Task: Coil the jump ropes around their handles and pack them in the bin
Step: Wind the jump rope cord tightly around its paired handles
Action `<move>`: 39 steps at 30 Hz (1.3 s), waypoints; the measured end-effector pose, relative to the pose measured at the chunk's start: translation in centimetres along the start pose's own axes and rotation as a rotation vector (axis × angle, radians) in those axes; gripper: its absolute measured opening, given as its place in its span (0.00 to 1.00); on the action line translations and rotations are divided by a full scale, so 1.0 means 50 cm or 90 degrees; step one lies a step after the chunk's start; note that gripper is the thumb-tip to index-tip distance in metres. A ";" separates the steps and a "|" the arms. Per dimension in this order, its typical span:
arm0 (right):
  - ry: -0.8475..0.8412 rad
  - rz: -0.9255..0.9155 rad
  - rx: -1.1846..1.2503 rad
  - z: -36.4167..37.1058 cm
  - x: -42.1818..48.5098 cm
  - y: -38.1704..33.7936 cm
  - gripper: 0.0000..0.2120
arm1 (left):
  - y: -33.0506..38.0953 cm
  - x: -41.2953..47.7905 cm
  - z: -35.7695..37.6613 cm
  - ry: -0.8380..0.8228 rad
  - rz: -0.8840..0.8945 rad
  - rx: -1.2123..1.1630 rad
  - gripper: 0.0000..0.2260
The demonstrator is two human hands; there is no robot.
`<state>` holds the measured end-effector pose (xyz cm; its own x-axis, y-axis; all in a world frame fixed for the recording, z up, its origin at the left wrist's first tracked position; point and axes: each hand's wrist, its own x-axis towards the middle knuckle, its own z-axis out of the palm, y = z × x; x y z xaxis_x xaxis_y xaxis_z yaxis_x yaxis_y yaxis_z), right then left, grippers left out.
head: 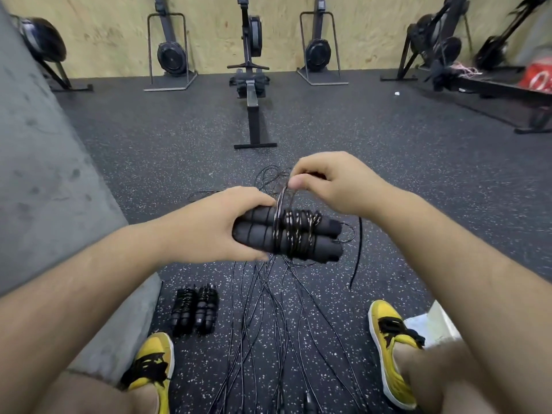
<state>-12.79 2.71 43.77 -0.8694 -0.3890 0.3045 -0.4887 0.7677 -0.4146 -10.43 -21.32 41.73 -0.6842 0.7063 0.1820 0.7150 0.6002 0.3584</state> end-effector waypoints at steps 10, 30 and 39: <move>-0.186 0.148 0.069 0.159 -0.041 -0.102 0.18 | -0.037 0.023 0.011 0.177 -0.160 0.020 0.21; -0.015 -0.014 -0.171 -0.007 -0.013 0.001 0.10 | -0.017 0.020 0.051 -0.009 0.081 0.174 0.21; -0.148 0.107 -0.042 0.110 -0.027 -0.030 0.11 | 0.020 0.021 0.027 0.211 -0.110 -0.047 0.24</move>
<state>-11.28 -0.69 39.27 -0.9349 -0.3536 0.0290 -0.3370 0.8596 -0.3841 -10.24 -19.47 41.07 -0.8115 0.4306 0.3951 0.5815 0.6621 0.4728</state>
